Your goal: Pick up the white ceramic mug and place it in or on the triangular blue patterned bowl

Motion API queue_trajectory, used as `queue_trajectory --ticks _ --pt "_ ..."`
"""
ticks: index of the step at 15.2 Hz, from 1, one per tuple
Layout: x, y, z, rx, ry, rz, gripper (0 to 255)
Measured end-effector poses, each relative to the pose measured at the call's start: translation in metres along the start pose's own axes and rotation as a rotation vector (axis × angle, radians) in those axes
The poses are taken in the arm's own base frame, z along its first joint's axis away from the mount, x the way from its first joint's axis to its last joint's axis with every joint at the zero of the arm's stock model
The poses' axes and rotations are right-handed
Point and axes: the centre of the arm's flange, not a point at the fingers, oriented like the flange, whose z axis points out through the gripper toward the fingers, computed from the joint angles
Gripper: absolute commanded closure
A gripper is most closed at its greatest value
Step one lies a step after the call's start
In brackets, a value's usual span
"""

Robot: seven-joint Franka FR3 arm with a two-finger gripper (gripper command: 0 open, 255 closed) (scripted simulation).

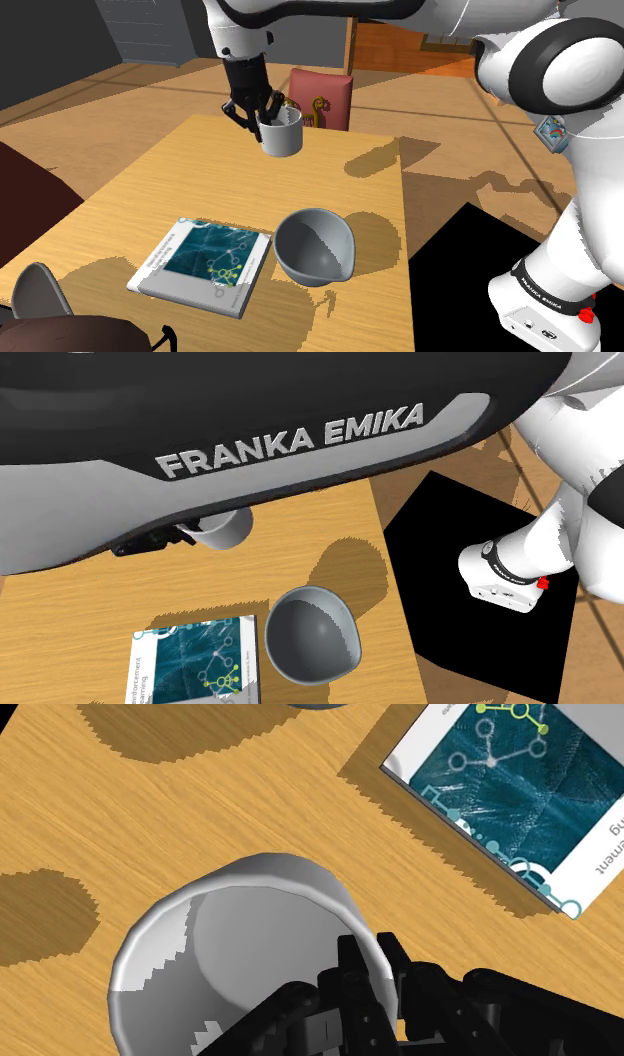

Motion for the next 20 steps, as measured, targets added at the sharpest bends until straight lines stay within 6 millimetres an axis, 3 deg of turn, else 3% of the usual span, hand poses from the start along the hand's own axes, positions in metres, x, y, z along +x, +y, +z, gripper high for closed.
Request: queue_trajectory --ticks 17,20 --pt "-0.219 -0.024 0.006 0.001 0.001 -0.002 255" --pt "-0.224 -0.024 0.023 0.000 0.000 -0.001 255"
